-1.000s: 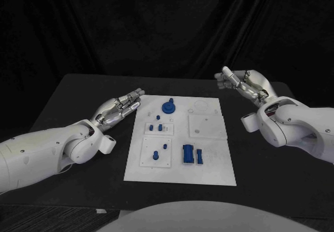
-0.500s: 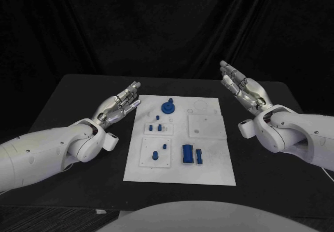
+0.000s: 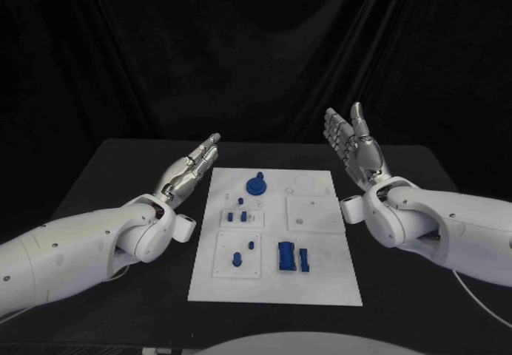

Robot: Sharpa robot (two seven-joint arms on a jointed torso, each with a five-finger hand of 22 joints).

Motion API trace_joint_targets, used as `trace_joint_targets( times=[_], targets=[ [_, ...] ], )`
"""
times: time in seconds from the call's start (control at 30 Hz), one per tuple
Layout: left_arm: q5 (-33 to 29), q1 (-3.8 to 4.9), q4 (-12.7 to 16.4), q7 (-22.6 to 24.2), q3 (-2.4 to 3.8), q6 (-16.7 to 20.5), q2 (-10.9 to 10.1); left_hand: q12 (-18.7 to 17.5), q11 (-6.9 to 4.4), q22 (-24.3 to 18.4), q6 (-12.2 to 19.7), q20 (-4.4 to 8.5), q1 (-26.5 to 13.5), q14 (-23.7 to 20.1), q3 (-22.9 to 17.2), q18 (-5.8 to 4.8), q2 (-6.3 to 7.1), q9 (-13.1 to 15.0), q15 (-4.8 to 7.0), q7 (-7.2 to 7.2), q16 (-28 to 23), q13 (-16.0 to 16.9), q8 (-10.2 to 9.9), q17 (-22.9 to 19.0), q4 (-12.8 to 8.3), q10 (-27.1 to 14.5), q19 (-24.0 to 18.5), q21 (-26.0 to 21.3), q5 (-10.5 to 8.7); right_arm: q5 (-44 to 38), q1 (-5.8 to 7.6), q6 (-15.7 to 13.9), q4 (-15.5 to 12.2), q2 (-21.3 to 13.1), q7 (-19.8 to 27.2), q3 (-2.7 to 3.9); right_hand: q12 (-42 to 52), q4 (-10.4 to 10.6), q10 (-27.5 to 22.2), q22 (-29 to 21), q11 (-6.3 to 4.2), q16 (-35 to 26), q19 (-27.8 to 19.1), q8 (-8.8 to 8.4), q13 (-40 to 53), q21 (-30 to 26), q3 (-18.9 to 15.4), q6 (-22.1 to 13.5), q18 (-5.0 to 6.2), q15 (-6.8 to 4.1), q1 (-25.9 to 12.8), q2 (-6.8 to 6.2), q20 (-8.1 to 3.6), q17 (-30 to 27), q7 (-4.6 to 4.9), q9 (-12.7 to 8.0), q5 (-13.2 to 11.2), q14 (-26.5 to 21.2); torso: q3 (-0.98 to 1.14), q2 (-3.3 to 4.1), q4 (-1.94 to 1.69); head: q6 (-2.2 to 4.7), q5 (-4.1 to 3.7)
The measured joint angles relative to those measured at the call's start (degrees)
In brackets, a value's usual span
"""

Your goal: Assemble the parts on the task board

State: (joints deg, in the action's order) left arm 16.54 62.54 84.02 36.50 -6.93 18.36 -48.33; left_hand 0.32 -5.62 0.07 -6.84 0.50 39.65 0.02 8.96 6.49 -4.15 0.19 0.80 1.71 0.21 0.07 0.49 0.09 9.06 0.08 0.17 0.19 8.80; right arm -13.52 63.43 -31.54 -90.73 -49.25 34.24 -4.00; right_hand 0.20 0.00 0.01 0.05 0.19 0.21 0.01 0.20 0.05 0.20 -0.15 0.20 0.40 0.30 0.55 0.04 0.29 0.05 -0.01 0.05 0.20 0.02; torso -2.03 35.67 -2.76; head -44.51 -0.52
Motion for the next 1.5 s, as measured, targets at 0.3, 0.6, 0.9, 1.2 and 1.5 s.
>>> trace_joint_targets(
  times=[0.3,0.6,0.9,1.2,1.5],
  targets=[
    [-7.99,-1.61,4.19,-3.18,5.15,12.71,2.67,0.01,3.89,0.01,3.1,-0.2,-11.96,0.01,-2.69,-3.95,3.15,-0.11,-0.41,-1.4,0.0,-0.01,-0.22,0.0,-2.69,-0.01,-0.2,0.0,-2.65,8.76,-3.0,-7.56,0.67,4.37,-2.22,3.79,0.01,0.0,0.0,0.01,0.0,0.0,0.0,0.0,0.0,0.0,0.0,0.0,0.01,0.0,-0.19,-0.1,0.01,0.0,0.0,0.01,0.0,0.0,1.17,-2.6,1.6,6.9,0.36],
    [-13.71,-2.27,5.77,-5.77,6.86,21.67,3.56,0.02,4.93,0.01,5.64,-0.2,-20.58,0.01,-6.74,-5.73,3.92,-0.12,-0.41,-1.7,0.0,0.01,-0.22,-0.04,-6.52,0.01,-0.2,0.0,-6.76,12.14,-3.15,-10.57,0.78,4.58,-3.35,3.95,0.01,0.0,0.0,0.01,0.0,0.0,0.0,0.0,0.01,0.0,0.0,0.0,0.02,0.01,-0.19,-0.1,0.01,0.01,0.0,0.02,0.0,0.0,1.91,-4.18,2.57,9.98,0.52],
    [-15.57,-2.31,5.78,-6.84,6.86,24.26,3.55,0.03,5.13,0.02,6.43,-0.2,-26.54,0.01,-8.56,-5.72,4.07,-0.11,-0.41,-1.71,0.0,0.02,-0.22,-0.04,-8.33,-0.19,-0.2,0.0,-8.08,13.16,-3.15,-11.5,0.79,4.58,-3.73,3.95,0.01,0.0,0.0,0.02,0.01,0.0,0.01,0.0,0.01,0.0,0.0,0.0,0.03,0.01,-0.19,-0.1,0.01,0.01,0.0,0.03,0.01,0.0,2.02,-4.45,2.75,10.13,0.53],
    [-16.16,-2.32,5.79,-7.15,6.85,25.03,3.55,0.04,5.13,0.02,6.43,-0.2,-30.37,0.01,-8.87,-5.71,4.18,-0.1,-0.41,-1.71,0.0,0.03,-0.21,-0.03,-8.64,-0.19,-0.2,0.0,-8.39,13.48,-3.16,-11.77,0.79,4.58,-3.87,3.94,0.02,0.0,0.0,0.03,0.01,0.0,0.0,0.0,0.01,0.0,0.0,0.0,0.03,0.01,-0.18,-0.1,0.01,0.02,0.0,0.05,0.01,0.0,2.03,-4.48,2.75,10.13,0.53],
    [-16.36,-2.32,5.8,-7.26,6.85,25.23,3.55,0.04,5.32,0.03,6.43,-0.2,-39.29,0.01,-9.02,-5.71,4.18,-0.1,-0.41,-1.71,0.0,0.0,-0.21,-0.01,-8.8,0.01,-0.2,0.0,-8.6,13.62,-3.16,-11.89,0.79,4.58,-3.93,3.94,0.02,0.0,0.0,0.03,0.01,0.0,0.01,0.0,0.02,0.0,-0.01,0.0,0.03,0.01,-0.18,-0.1,0.01,0.02,0.0,0.01,0.01,0.0,2.03,-4.49,2.76,10.13,0.53]
  ],
)
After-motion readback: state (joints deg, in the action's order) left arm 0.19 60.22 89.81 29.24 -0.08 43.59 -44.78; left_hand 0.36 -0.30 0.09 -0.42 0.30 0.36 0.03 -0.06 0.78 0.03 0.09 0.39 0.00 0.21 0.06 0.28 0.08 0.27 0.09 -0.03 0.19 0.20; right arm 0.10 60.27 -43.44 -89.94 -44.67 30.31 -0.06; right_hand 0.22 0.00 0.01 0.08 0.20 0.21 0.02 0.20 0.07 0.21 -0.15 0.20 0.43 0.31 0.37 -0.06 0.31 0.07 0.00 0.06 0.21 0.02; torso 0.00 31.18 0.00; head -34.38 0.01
